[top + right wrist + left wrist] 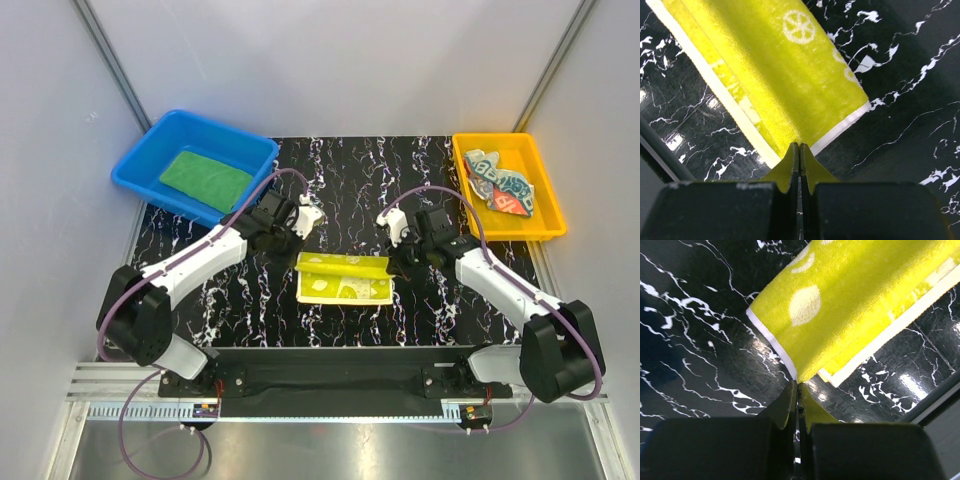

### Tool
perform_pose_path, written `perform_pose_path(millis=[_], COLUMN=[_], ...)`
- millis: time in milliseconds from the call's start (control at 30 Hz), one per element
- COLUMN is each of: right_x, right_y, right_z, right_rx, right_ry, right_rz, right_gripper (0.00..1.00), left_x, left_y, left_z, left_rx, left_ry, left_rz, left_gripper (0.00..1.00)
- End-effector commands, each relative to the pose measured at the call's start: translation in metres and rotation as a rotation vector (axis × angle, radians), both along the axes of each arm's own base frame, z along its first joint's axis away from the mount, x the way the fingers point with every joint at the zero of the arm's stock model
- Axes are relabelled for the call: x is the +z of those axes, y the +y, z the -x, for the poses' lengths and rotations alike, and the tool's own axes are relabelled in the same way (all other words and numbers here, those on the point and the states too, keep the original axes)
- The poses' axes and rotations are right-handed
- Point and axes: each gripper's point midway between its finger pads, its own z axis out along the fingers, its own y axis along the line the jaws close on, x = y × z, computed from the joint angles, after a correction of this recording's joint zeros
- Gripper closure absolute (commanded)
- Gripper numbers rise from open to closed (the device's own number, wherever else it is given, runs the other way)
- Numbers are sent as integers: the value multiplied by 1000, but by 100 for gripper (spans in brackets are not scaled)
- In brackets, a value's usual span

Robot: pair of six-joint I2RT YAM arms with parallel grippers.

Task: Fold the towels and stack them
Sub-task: Fold the towel

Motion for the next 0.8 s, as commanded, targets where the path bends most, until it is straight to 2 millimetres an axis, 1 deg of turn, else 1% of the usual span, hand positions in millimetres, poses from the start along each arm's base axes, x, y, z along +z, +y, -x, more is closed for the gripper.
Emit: perform_pose_path(millis=[0,33,133,300,467,567,667,767], right_x=[-2,-2,-4,-17,-24,-27,-31,-32], right_y=[-4,-4,-3,-4,-3,0,-1,1], right_z=[14,14,16,21,23,29,33,36], right_rx=[5,7,14,26,45,72,81,98], right_ry=[13,9,14,51,86,105,125,137], right_rz=[32,40,36,70,89,100,120,118], right_gripper=[100,100,100,100,100,97,94,89], left_x=[-3,-4,-11,-21,-39,-48,-53,-56], left_y=[-2,-6,-6,-7,-6,-2,-1,1], left_z=[15,20,27,37,48,50,51,51], left_rx=[12,0,-1,-15,-24,-13,-10,-6], left_ry=[70,96,119,165,231,249,250,256], left_rz=[28,48,40,27,-29,-56,-76,-87], left_gripper=[100,100,100,100,100,100,100,100])
